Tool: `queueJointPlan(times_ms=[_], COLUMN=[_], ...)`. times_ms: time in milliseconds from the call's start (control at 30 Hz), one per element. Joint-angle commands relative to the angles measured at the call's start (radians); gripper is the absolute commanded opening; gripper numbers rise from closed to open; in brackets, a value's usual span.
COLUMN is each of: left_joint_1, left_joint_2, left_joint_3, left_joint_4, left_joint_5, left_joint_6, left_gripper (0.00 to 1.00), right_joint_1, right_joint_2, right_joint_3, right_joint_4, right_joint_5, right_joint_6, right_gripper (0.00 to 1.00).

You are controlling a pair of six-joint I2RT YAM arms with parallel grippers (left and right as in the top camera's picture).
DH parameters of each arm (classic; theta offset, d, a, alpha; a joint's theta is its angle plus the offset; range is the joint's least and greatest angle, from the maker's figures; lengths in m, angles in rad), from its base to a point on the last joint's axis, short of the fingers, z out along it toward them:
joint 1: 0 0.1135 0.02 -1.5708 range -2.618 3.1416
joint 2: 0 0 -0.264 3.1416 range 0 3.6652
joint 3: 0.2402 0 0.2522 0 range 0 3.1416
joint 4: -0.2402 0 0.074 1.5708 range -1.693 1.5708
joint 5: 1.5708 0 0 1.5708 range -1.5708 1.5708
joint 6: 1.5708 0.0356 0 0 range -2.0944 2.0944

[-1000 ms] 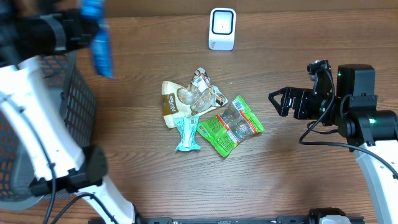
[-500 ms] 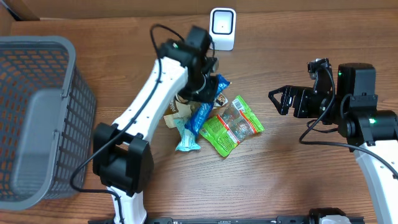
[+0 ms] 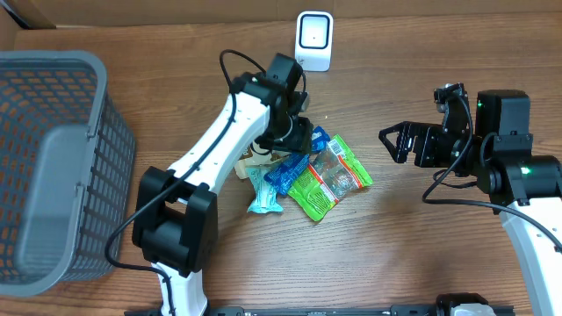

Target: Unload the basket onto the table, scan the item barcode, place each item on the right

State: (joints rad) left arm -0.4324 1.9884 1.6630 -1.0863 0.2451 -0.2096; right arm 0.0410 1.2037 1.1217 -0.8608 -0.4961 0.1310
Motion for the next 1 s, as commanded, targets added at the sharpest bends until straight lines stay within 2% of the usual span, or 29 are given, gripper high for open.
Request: queueJointPlan(times_ms=[0,67,133,333,433,667,700,767,833,967], left_joint_1=[0.058,0.079,0.100,0.124,0.126,0.126,0.126,0.126,0.126,0.126], left_joint_2=[-0.033,-0.043,-0.064,-0.134,-0.165,-0.154,-0.149,-0.149,-0.149,-0.148], left_joint_3=[0.213,0.320,0.466,0.729,0.736,0.721,0.713,0.713,0.713,0.713], left_joint_4=[-0.080,-0.127,-0.198,-0.352,-0.367,-0.395,-0.395,-0.399,-0.399,-0.399], left_joint_5=[-0.009,-0.009,-0.035,-0.266,-0.275,-0.275,-0.275,-0.275,-0.274,-0.271], left_joint_6=[0.031,0.046,0.109,0.113,0.113,0.113,0.113,0.113,0.113,0.113], left_gripper=[0.57,0.57,0.55,0.68,0.75,0.80,0.82,0.89,0.92,0.93], right_joint_1=[0.003,0.003,0.003,0.018,0.046,0.159,0.196,0.236,0.274,0.327], right_joint_2=[-0.003,0.000,0.013,0.100,0.147,0.217,0.230,0.269,0.320,0.399], right_joint_3=[0.005,0.002,-0.007,-0.083,-0.158,-0.304,-0.330,-0.356,-0.369,-0.369], right_joint_4=[-0.009,-0.010,-0.017,-0.045,-0.010,0.206,0.283,0.389,0.438,0.555], right_joint_5=[-0.049,-0.068,-0.066,-0.059,-0.052,-0.108,-0.082,-0.074,-0.045,-0.015], right_joint_6=[0.001,0.016,0.105,0.390,0.503,0.566,0.687,0.792,0.847,0.934], right_gripper=[1.00,1.00,1.00,0.93,0.93,0.93,0.94,0.94,0.94,0.95])
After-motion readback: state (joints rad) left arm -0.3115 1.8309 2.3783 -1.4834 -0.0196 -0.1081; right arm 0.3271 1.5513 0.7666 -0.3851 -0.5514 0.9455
